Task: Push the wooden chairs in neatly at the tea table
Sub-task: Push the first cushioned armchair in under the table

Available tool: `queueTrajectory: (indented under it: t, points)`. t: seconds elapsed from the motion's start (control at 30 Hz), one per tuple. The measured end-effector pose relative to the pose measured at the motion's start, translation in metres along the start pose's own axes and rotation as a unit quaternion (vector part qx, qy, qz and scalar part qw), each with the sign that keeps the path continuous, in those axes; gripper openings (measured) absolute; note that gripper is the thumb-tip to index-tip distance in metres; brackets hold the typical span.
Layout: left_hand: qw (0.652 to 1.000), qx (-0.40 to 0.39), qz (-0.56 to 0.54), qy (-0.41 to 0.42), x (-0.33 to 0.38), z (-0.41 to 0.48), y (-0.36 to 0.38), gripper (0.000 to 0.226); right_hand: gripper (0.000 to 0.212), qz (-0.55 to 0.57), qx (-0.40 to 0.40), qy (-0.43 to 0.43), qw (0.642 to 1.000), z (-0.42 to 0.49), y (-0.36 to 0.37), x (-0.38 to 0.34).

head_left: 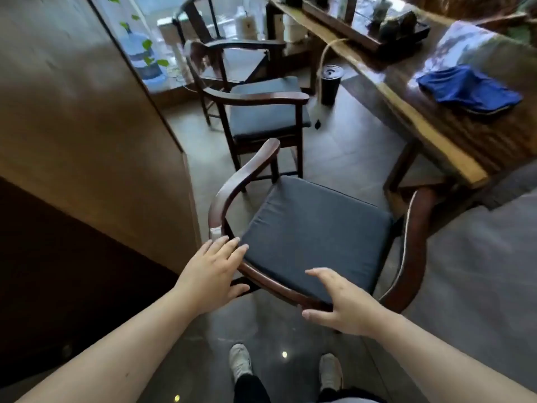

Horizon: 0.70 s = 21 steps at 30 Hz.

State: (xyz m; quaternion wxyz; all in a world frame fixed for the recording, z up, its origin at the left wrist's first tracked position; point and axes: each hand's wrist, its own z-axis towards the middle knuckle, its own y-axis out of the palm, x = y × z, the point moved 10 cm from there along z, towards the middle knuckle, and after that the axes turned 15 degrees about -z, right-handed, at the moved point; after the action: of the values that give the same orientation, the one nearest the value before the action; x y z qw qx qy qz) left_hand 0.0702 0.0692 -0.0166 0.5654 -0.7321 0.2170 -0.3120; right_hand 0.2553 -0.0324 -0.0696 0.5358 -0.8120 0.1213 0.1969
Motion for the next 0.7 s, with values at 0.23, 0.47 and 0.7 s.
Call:
queueTrajectory:
  t: [0.23,0.47,0.7]
  points:
    - [0.991,-0.014,-0.045,0.123,-0.026,0.02,0.019,0.083,0.076,-0.021,0.051,0.093,0.994,0.011,0.027,-0.027]
    - [0.97,-0.014,-0.058,0.236,-0.035,0.04,0.033,0.087,0.045,-0.072,0.125,0.223,0.964,0.013,0.025,-0.023]
    - [0.962,-0.12,-0.073,0.235,-0.025,0.058,0.067,0.036,0.028,-0.125,0.106,0.271,0.948,0.014,0.029,-0.019]
